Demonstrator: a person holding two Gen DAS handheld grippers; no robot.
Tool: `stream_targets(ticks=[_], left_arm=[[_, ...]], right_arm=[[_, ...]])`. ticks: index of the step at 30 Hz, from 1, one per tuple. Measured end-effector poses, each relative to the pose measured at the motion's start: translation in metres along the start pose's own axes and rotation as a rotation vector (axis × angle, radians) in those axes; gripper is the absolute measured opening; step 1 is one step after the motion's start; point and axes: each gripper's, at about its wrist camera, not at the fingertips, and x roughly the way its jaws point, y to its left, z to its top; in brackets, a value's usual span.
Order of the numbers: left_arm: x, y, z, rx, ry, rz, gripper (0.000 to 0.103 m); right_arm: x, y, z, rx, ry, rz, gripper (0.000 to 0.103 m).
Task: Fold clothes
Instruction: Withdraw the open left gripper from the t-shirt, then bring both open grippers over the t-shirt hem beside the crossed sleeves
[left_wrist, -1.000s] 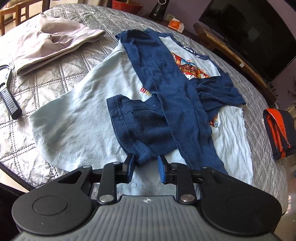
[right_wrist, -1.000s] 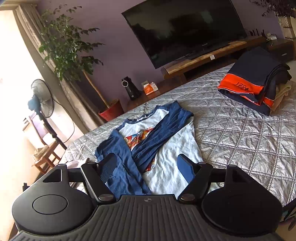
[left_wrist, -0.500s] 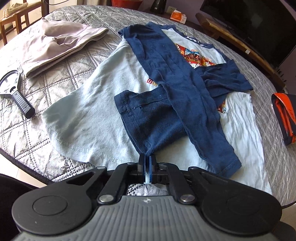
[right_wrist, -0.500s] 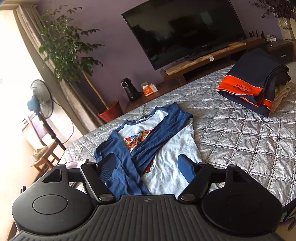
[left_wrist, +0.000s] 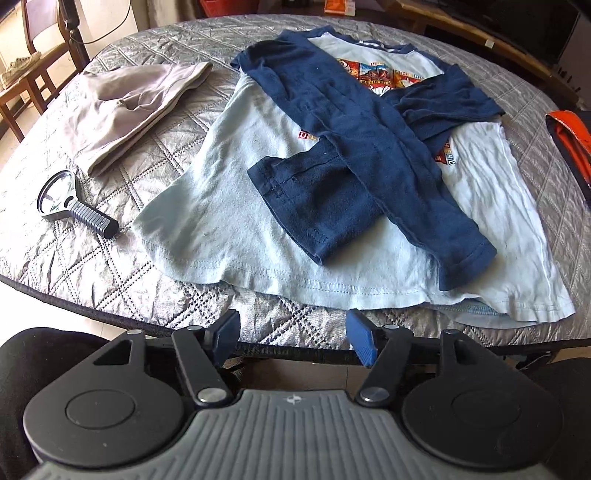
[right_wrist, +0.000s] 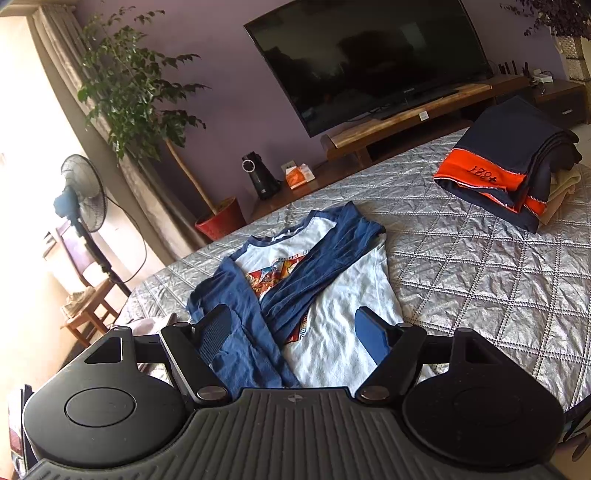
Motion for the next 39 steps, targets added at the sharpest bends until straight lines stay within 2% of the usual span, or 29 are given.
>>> stream_targets(ticks=[2, 8, 19, 24, 29, 30, 31, 34, 37, 39], left_arm=[[-0.006, 0.0, 0.0, 0.014, -0.006, 0.008, 0.077], [-0.022, -0.006, 0.005, 0.037, -0.045, -0.017, 0.08], [-0.03, -0.001, 0.006, 0.028, -0.074, -0.012, 0.088], [-0.03, 0.004, 0.008, 0.037, -0.081, -0.007, 0.091], [-0.023, 0.013, 0.017, 0.005, -0.087, -0.033, 0.091], [-0.021, 0.016, 0.02, -0.008, -0.086, -0.04, 0.091], [-0.019, 0.018, 0.023, -0.023, -0.083, -0.047, 0.092], [-0.015, 0.021, 0.036, -0.042, -0.092, -0.065, 0.092], [-0.007, 0.022, 0.048, -0.037, -0.122, -0.076, 0.091], [0.003, 0.023, 0.056, -0.041, -0.126, -0.086, 0.084]], right_arm=[[0.0, 0.0, 0.0, -0.003, 0.003, -0.001, 0.079], [0.002, 0.002, -0.001, -0.007, 0.016, -0.006, 0.08], [0.009, 0.015, -0.003, -0.036, 0.046, -0.007, 0.082], [0.017, 0.024, -0.005, -0.047, 0.097, 0.008, 0.083], [0.036, 0.025, -0.005, -0.004, 0.2, 0.025, 0.083], [0.04, 0.025, -0.006, 0.005, 0.222, 0.034, 0.078], [0.045, 0.025, -0.006, 0.013, 0.254, 0.055, 0.065], [0.067, 0.03, -0.007, 0.011, 0.356, 0.09, 0.039], [0.09, 0.046, -0.004, -0.068, 0.371, 0.087, 0.033], [0.109, 0.056, -0.003, -0.114, 0.386, 0.079, 0.033]])
